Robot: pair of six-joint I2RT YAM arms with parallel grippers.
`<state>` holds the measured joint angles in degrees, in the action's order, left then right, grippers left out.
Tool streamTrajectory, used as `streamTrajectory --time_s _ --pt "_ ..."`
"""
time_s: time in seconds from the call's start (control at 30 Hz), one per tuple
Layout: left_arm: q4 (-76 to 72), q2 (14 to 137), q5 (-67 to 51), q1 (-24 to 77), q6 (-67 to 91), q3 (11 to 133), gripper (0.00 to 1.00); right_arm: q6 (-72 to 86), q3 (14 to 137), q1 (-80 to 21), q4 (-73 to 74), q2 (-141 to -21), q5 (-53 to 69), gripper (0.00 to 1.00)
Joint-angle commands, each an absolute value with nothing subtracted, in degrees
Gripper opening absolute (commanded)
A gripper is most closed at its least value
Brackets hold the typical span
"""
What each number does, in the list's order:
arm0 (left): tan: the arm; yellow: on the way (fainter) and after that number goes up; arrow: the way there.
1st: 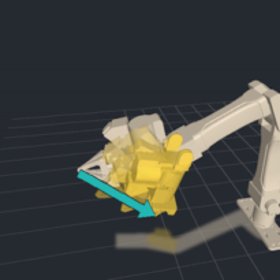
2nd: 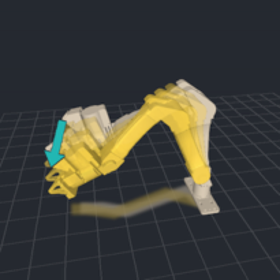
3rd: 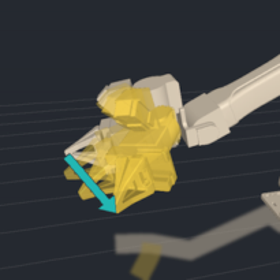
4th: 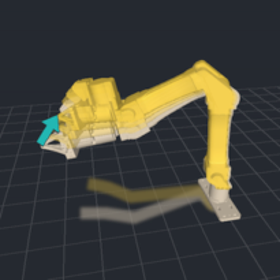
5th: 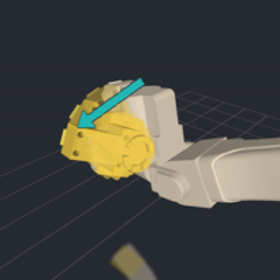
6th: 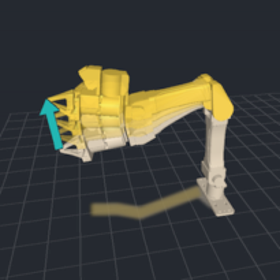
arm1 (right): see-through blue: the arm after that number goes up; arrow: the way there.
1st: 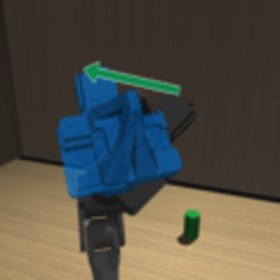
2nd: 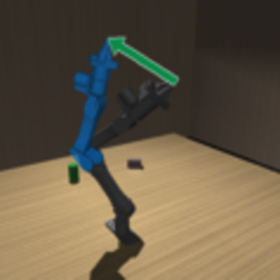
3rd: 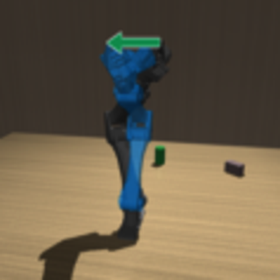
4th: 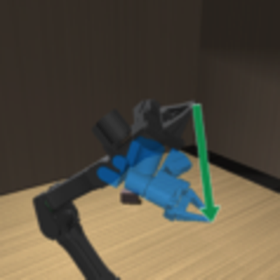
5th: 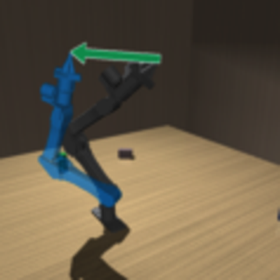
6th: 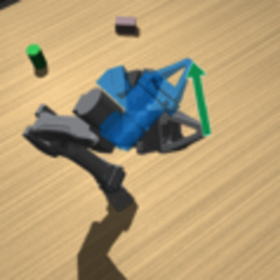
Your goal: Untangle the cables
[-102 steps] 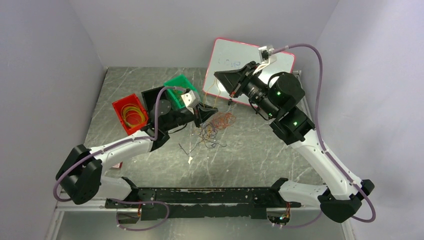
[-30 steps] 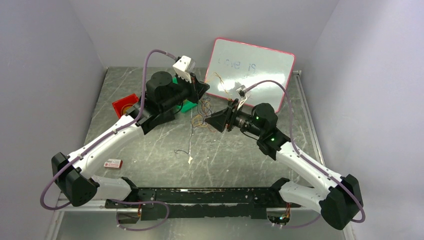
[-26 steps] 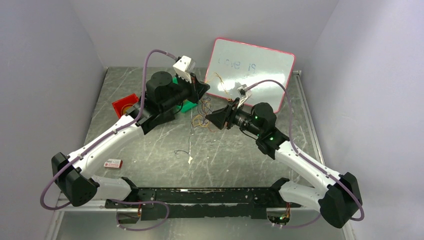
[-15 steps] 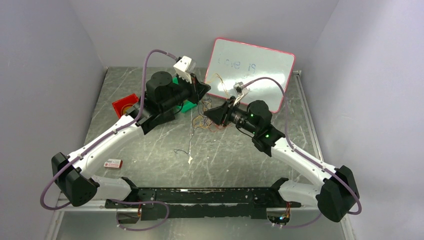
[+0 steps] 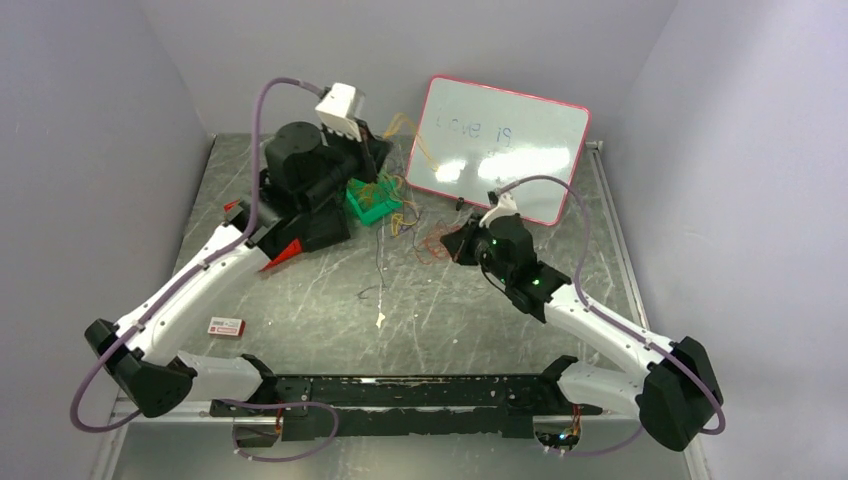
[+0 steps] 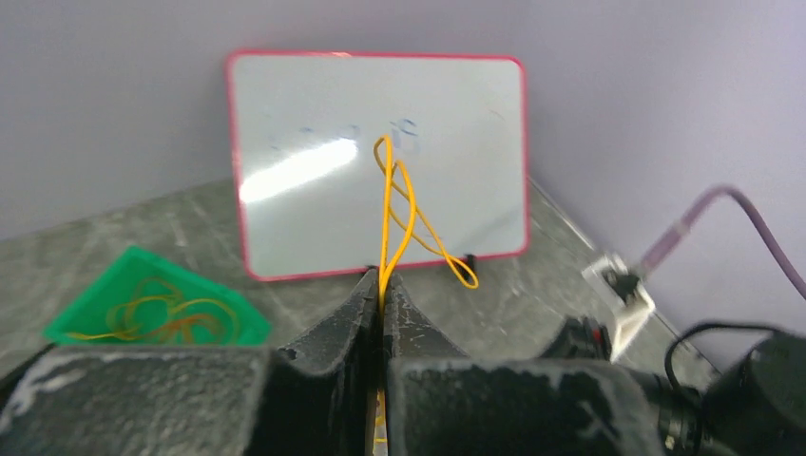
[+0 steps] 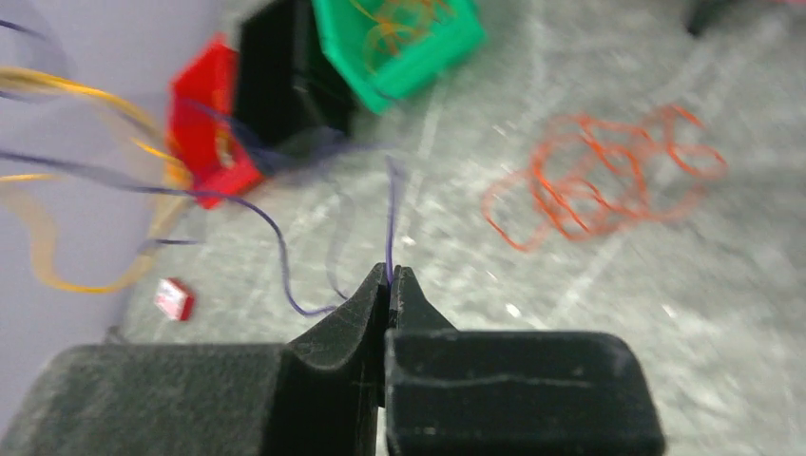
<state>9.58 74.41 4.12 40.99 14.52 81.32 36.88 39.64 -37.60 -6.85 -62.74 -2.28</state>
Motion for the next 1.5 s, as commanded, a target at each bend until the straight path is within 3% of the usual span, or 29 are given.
streamTrajectory --time_s 0.0,0.27,0.57,0.97,1.27,1.37,1.47 --pt "16.7 71.5 12.7 36.3 11.9 86.4 0.07 40.0 34.3 -36.9 1.7 -60.3 -11.7 0.0" --pt "20.9 71.6 11.1 26.4 6.9 93.7 0.07 41.1 29.4 -36.0 6.3 -57.9 -13.7 0.0" --pt "25.6 80.0 12.7 24.0 -1.7 110.4 0.07 41.3 29.1 -35.9 15.2 -57.5 -18.6 0.0" --pt "24.6 88.9 16.7 23.6 -4.9 128.8 0.07 46.1 23.0 -35.9 18.4 -54.1 -16.5 0.0" --pt "20.5 89.4 16.5 23.6 -6.4 132.2 0.07 46.0 23.5 -36.0 20.2 -51.2 -16.3 0.0" --pt "19.8 88.0 10.9 23.6 -4.2 130.3 0.07 42.3 25.2 -36.0 18.8 -48.2 -14.8 0.0" --pt "18.9 86.4 3.4 23.6 -2.0 127.4 0.07 35.6 27.0 -36.0 14.6 -43.4 -10.0 0.12"
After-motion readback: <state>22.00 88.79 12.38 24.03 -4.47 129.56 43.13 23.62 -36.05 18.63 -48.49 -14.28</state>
